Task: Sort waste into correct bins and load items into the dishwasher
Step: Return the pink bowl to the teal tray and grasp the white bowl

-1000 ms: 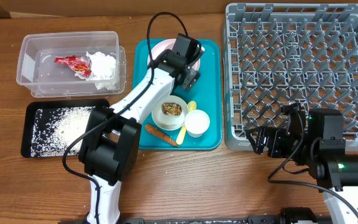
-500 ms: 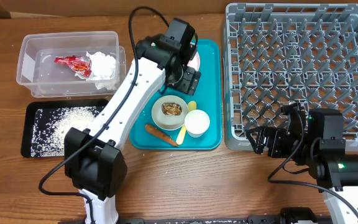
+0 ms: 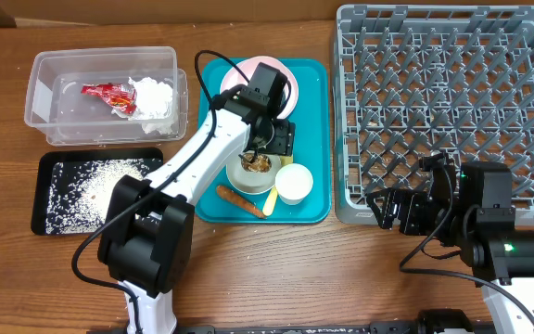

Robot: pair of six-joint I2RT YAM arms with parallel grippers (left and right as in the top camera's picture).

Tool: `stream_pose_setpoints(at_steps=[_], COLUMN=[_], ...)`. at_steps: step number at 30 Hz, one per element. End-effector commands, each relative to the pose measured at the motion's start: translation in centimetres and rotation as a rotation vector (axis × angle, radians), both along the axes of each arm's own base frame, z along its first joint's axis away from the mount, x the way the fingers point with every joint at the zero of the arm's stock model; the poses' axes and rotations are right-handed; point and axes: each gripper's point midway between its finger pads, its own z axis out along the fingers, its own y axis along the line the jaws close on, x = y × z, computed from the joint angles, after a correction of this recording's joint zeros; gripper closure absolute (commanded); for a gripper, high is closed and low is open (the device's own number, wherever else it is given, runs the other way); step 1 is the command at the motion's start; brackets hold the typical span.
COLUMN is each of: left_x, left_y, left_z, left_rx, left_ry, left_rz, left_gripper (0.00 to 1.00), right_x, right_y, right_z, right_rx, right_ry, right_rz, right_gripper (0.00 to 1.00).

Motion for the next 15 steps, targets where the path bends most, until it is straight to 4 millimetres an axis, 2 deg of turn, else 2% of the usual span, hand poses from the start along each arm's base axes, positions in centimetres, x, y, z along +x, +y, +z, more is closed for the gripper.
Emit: stream_pose_setpoints(at_steps=[1, 6, 11, 15], left_x=[-0.8, -0.9, -0.6, -0.5], left_y=[0.0, 0.1, 0.7, 1.0], left_z=[-2.1, -3.4, -4.9, -5.2], left_rx=[-0.009, 0.002, 0.044, 0.058], left_ry=[0.043, 0.057, 0.065, 0.065], left_rz=[0.023, 0.024, 0.035, 0.040], left_gripper=[0.30, 0.34, 0.45, 0.55], right_x=[0.4, 0.4, 0.4, 0.4], right_y=[0.0, 0.0, 0.0, 0.0], right_z=[1.1, 1.1, 1.1, 1.1], right_rx=[0.003, 0.003, 0.003, 0.003], right_ry=[-0.036, -0.036, -0.035, -0.035], right_rz=[0.004, 0.004, 0.004, 0.004], right_gripper=[0.03, 0.03, 0.03, 0.03])
